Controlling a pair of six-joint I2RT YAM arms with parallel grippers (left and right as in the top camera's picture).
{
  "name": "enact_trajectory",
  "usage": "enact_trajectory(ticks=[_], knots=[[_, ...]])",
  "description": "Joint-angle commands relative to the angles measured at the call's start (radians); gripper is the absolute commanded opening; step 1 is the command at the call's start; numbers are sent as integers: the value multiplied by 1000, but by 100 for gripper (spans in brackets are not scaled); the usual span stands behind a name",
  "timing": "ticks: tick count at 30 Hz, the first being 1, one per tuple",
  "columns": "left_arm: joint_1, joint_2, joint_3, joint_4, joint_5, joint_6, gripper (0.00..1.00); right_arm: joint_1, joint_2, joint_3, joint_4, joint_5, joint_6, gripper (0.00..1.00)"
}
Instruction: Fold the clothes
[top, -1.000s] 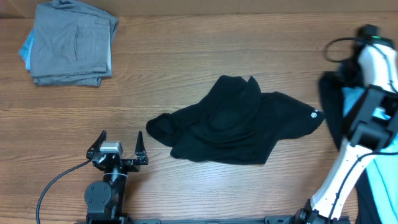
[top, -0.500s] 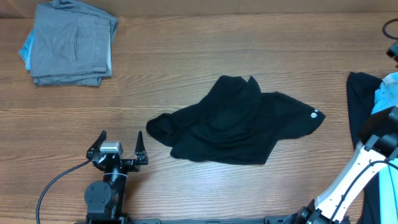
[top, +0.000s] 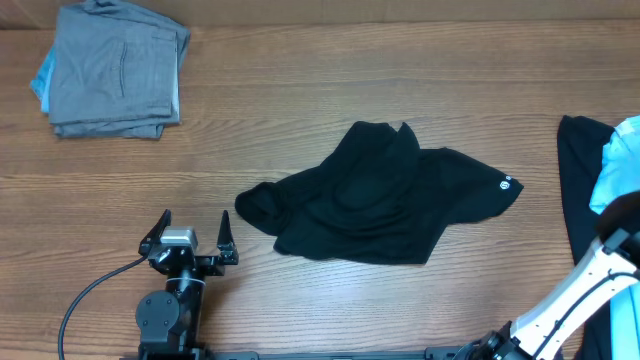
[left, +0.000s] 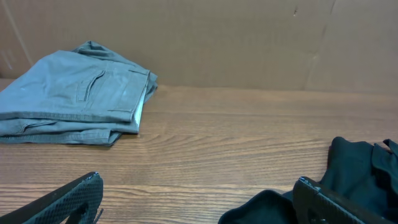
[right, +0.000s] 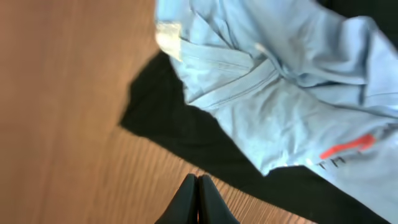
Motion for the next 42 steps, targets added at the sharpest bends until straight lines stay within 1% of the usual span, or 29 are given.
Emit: enact_trajectory(ticks=[1,5,10,11,12,13,14,15,16,17,18,19,20,25,27,31,33,36,42], knots=[[8,-9,-3,-2,-3,18,100,28,-234,-38,0,3,-11,4],[8,-9,-3,-2,-3,18,100,16,-406,-201,1,124,12,4],[8,-9,-3,-2,-3,18,100,-33,-601,-473,1,151,94,5],[8,-9,-3,-2,-3,18,100,-49,-633,-530,1,173,127,9],[8,-9,-3,-2,-3,18,100,-65,-657,-580,2,195,163,25],[8,-9,-3,-2,-3,18,100,-86,-680,-635,8,213,200,51],[8,-9,-3,-2,-3,18,100,-108,-697,-689,18,212,210,60],[8,-9,-3,-2,-3,18,100,-125,-706,-731,30,204,210,62],[8,-9,-3,-2,-3,18,100,-147,-710,-783,47,187,209,56],[8,-9,-3,-2,-3,18,100,-163,-710,-819,58,174,209,43],[8,-9,-3,-2,-3,18,100,-181,-710,-867,80,158,209,25],[8,-9,-3,-2,-3,18,100,-199,-710,-916,109,151,209,12],[8,-9,-3,-2,-3,18,100,-217,-710,-965,142,151,210,4],[8,-9,-3,-2,-3,18,100,-295,-710,-1189,304,144,275,4],[8,-9,-3,-2,-3,18,100,-318,-710,-1284,389,132,279,4],[8,-9,-3,-2,-3,18,100,-320,-700,-1406,529,129,280,4],[8,-9,-3,-2,-3,18,100,-317,-689,-1449,585,125,283,4],[8,-9,-3,-2,-3,18,100,-317,-666,-1491,644,122,327,4],[8,-9,-3,-2,-3,18,100,-317,-597,-1504,702,134,381,4]])
